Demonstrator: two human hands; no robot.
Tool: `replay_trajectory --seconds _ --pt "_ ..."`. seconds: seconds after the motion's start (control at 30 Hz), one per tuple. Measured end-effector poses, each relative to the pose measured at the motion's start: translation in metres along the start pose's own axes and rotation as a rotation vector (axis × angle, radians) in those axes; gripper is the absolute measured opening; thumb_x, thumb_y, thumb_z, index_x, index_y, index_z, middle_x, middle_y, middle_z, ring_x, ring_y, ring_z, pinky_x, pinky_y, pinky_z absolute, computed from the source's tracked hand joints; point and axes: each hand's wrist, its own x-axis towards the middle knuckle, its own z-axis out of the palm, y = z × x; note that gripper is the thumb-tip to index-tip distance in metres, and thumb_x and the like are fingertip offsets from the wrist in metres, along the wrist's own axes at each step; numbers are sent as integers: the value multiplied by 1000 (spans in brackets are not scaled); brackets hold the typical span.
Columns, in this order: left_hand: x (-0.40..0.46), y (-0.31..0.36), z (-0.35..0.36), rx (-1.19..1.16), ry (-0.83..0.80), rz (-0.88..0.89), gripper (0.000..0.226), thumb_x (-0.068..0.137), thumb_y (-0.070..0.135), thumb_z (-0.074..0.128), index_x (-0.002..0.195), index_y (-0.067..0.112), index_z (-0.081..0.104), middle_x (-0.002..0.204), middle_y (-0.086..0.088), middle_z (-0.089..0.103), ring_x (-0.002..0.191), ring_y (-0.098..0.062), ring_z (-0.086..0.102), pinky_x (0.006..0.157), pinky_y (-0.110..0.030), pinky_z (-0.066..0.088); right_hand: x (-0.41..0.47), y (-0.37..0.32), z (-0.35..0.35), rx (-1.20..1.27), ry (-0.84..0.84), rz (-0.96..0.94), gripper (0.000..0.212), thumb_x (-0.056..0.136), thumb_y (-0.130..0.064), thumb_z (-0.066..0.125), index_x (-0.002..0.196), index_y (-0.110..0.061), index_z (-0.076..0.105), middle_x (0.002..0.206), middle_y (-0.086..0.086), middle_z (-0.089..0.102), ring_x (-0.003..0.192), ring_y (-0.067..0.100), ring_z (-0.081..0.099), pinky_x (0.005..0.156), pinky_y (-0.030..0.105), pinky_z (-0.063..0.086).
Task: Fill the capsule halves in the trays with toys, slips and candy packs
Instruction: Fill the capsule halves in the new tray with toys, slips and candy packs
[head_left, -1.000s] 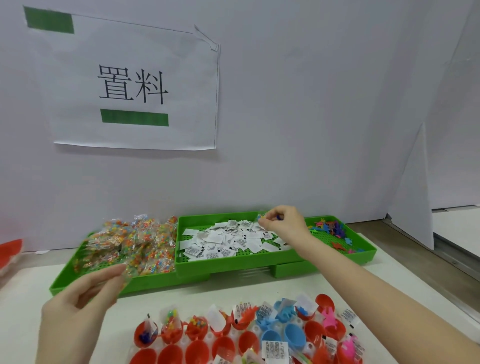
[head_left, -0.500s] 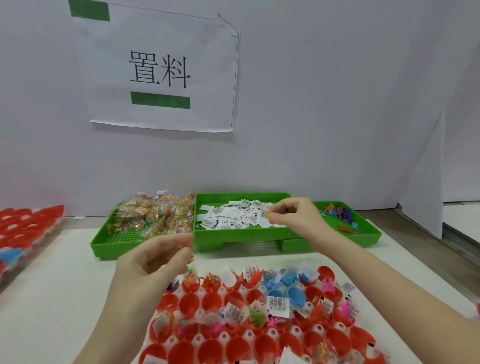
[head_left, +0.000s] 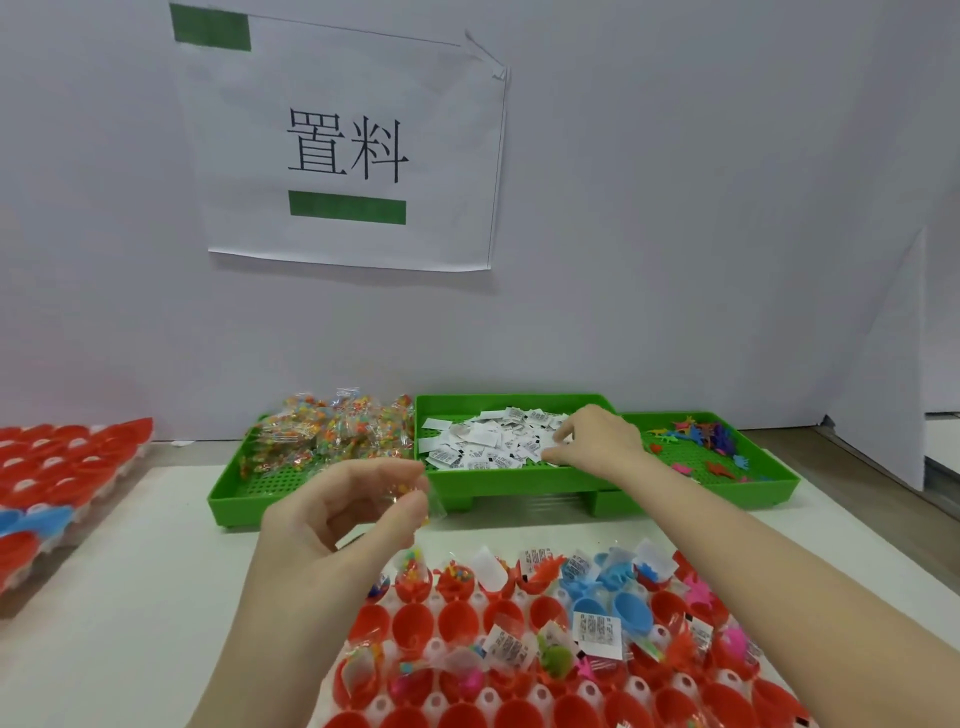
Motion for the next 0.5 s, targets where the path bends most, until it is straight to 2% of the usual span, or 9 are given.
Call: replay_trajectory --seconds 0.1,0.23,0.3,0.4,0.5 --pt "-1 4 2 6 -1 -2 31 72 -1 69 74 29 73 73 0 71 58 -4 61 55 -15 51 6 -6 -2 10 -65 47 33 79 -38 67 105 -17 68 112 -1 66 103 19 60 76 27 45" --pt "-3 5 4 2 -17 -5 31 72 -1 69 73 30 73 69 1 70 55 -3 60 52 -12 49 8 -6 -11 47 -5 74 16 76 -26 69 88 -15 71 87 -1 70 76 18 62 60 22 40" --pt "-3 4 5 1 -33 -16 27 73 -1 69 71 25 74 68 -1 70 54 -4 60 51 -11 48 8 -4 -14 150 10 69 10 81 -24 65 85 -15 67 79 -4 62 74 21 61 58 22 40" --pt "-3 0 8 -2 -46 -32 22 73 -3 68 65 17 73 68 -4 70 55 -5 61 53 -11 49 8 -2 -17 276 73 52 13 90 -24 53 83 -16 60 82 2 62 84 25 62 67 26 41" --pt "-4 0 10 9 -61 -40 24 74 -1 68 68 22 73 71 -2 71 58 -6 63 55 -11 49 6 0 -19 156 87 4 21 89 -15 46 91 -14 67 91 5 69 89 27 62 67 26 40"
